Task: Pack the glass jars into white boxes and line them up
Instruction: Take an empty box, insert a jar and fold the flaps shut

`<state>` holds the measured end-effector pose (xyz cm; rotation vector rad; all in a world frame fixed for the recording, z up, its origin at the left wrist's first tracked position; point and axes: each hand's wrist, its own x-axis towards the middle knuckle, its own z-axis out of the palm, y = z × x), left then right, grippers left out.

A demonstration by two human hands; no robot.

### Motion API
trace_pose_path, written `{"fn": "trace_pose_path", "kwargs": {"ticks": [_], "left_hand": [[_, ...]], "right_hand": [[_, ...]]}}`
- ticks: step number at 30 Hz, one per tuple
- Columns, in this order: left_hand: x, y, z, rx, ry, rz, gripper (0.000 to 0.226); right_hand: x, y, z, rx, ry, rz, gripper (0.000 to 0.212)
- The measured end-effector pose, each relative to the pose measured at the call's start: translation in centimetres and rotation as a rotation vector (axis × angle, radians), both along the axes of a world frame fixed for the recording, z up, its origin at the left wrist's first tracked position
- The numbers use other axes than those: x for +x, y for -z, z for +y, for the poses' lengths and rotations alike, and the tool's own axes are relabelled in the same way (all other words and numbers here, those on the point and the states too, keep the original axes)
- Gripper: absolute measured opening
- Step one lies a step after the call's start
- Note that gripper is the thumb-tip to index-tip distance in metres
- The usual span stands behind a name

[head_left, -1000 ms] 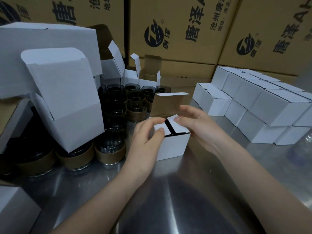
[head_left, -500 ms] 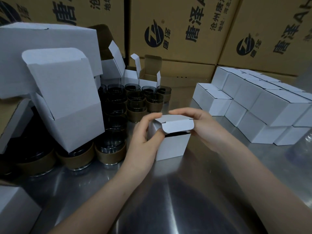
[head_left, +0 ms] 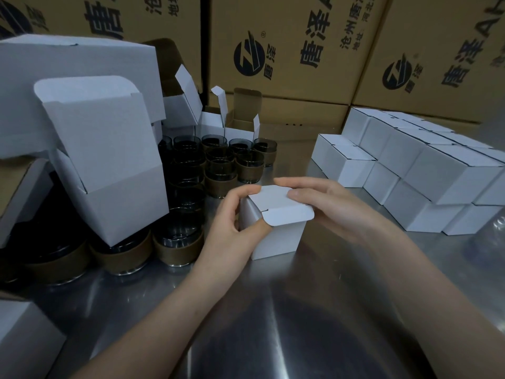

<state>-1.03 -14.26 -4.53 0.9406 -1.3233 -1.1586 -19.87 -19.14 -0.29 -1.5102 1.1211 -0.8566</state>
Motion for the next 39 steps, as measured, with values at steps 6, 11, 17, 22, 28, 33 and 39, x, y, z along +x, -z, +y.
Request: {"fn": "trace_pose_path", "kwargs": {"ticks": [6, 11, 17, 22, 28, 33, 39], "left_hand": [[0.10, 0.17, -0.09, -0.009, 0.034, 0.045, 0.060], [0.20, 0.38, -0.01, -0.027, 0.069, -0.019, 0.066], [0.45, 0.43, -0.03, -0.009, 0.094, -0.083, 0.072], [0.25, 0.55, 0.01, 0.006, 0.056, -0.104, 0.075], [0.10, 0.69, -0.26, -0.023, -0.011, -0.152, 0.075], [0.04, 0.80, -0.37, -0.044, -0.021, -0.154, 0.072], [0.08, 0.90, -0.38, -0.060, -0.025, -0.134, 0.071]], "right_hand": [[0.05, 0.13, 0.07, -0.021, -0.005, -0.002, 0.026], [0.14, 0.13, 0.09, -0.048, 0.004, 0.051, 0.027], [-0.04, 0.08, 0.22, -0.050, -0.020, 0.059, 0.029], [0.01, 0.04, 0.22, -0.073, -0.035, 0.065, 0.030], [0.08, -0.20, 0.45, -0.102, -0.038, 0.122, 0.025], [-0.29, -0.66, 0.77, -0.128, -0.090, 0.246, 0.030], [-0.58, -0.65, 0.85, -0.139, -0.165, 0.260, 0.058]]}}
